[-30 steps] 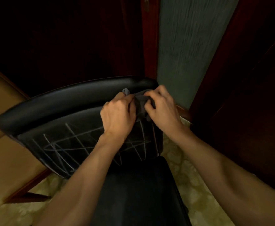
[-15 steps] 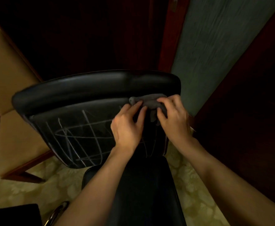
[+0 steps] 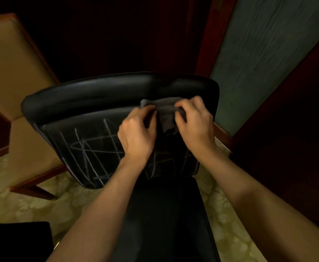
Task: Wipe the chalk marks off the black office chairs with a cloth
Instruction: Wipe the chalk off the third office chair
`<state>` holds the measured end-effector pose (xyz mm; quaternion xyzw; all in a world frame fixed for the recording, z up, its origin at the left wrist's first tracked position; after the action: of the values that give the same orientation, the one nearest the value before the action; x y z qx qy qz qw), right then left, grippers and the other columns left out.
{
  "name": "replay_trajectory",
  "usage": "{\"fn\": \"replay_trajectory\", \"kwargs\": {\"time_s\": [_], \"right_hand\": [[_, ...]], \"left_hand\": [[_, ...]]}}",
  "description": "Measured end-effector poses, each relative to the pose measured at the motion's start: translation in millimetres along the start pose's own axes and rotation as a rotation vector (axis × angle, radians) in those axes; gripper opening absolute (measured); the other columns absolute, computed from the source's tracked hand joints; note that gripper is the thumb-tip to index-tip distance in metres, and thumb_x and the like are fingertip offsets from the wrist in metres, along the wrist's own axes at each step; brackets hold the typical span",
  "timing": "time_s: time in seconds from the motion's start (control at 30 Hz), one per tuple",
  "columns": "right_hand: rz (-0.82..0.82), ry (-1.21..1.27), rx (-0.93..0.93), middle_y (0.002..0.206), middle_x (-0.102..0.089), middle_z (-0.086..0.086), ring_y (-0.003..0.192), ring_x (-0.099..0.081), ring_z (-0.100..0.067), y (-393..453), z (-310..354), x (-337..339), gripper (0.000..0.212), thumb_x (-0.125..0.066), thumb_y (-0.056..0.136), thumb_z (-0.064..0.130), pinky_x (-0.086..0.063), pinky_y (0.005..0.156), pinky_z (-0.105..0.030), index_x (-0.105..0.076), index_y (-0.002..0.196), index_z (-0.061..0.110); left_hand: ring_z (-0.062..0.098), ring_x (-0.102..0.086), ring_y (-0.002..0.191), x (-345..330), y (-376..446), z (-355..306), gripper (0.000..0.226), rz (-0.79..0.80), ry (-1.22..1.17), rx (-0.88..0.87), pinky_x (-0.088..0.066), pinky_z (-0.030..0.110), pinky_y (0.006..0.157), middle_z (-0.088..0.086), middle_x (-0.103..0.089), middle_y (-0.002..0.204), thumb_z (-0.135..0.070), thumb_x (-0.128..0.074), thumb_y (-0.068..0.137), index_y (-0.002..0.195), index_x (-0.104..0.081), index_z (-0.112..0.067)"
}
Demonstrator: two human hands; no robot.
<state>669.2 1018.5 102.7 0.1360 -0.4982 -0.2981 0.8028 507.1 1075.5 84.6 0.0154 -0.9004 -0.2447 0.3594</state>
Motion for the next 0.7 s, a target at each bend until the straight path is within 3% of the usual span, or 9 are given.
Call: {"fn": "replay_trajectory", "kwargs": {"time_s": [0.13,0.2,0.27,0.4,0.47,0.53,0.63,0.7], "right_hand": [[0.160,-0.120,0.048,0.098,-0.056,-0.015,0.082,-0.063,-0.037,-29,4,-55,0.015,-0.067,0.088,0.012,-0.051,0.065,-0.037,-0.065,0.102,0.009],[0.333,-0.161,-0.009,0.105,-0.055,-0.013,0.094,-0.062,-0.035,-63,-4,-85,0.017,-0.060,0.093,0.016,-0.051,0.074,-0.039,-0.063,0.109,0.011],[0.395,-0.146,-0.043,0.109,-0.055,-0.011,0.099,-0.061,-0.033,-76,-1,-92,0.019,-0.057,0.096,0.018,-0.051,0.078,-0.038,-0.063,0.112,0.012],[0.132,-0.045,0.034,0.098,-0.058,-0.013,0.083,-0.063,-0.036,-26,39,-54,0.016,-0.067,0.089,0.014,-0.052,0.069,-0.037,-0.069,0.105,0.011],[0.048,-0.026,0.020,0.099,-0.058,-0.014,0.084,-0.063,-0.036,3,47,-42,0.017,-0.067,0.089,0.013,-0.051,0.071,-0.038,-0.069,0.105,0.010],[0.033,-0.044,-0.004,0.101,-0.058,-0.016,0.085,-0.063,-0.038,10,47,-49,0.017,-0.066,0.090,0.013,-0.051,0.071,-0.040,-0.067,0.106,0.009],[0.025,-0.041,0.005,0.095,-0.058,-0.017,0.077,-0.063,-0.037,-23,45,-72,0.014,-0.069,0.085,0.009,-0.052,0.064,-0.038,-0.065,0.098,0.006],[0.126,-0.068,-0.024,0.095,-0.058,-0.017,0.078,-0.064,-0.038,-56,36,-94,0.014,-0.070,0.085,0.009,-0.052,0.063,-0.037,-0.065,0.097,0.006]], "left_hand": [[0.032,-0.069,0.092,-12,-21,41,0.025,0.173,0.131,0.072,-0.054,0.042,0.074,0.005,-0.071,0.105,-0.029,-0.061,0.097,0.120,-0.072,-0.030],[0.031,-0.069,0.094,-19,-45,61,0.023,0.269,0.200,0.133,-0.051,0.039,0.075,0.003,-0.071,0.106,-0.031,-0.060,0.098,0.117,-0.073,-0.031],[0.029,-0.069,0.091,-13,-54,68,0.022,0.276,0.191,0.133,-0.050,0.035,0.071,0.001,-0.071,0.104,-0.030,-0.062,0.097,0.115,-0.075,-0.030],[0.028,-0.069,0.084,31,-12,52,0.023,0.040,0.096,0.035,-0.052,0.035,0.068,0.002,-0.071,0.096,-0.026,-0.066,0.093,0.115,-0.075,-0.027],[0.026,-0.069,0.087,45,10,41,0.026,-0.024,0.099,-0.003,-0.052,0.036,0.070,0.002,-0.072,0.100,-0.030,-0.066,0.094,0.118,-0.073,-0.027],[0.026,-0.070,0.090,42,14,38,0.028,-0.014,0.133,-0.021,-0.050,0.034,0.069,0.001,-0.073,0.104,-0.031,-0.067,0.094,0.121,-0.072,-0.027],[0.027,-0.070,0.077,27,-11,57,0.026,0.054,0.190,-0.059,-0.048,0.031,0.060,0.002,-0.072,0.095,-0.024,-0.072,0.090,0.117,-0.074,-0.025],[0.028,-0.070,0.070,16,-36,81,0.023,0.122,0.240,-0.039,-0.048,0.031,0.056,0.002,-0.071,0.088,-0.021,-0.074,0.088,0.110,-0.076,-0.026]]}}
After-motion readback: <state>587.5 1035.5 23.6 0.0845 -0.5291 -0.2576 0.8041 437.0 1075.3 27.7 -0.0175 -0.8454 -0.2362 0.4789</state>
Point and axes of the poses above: each hand's wrist, its own y-axis towards the middle knuckle, its own x-axis out of the back of the hand, z = x × y, the point moved 10 cm from there along y, towards the middle knuckle
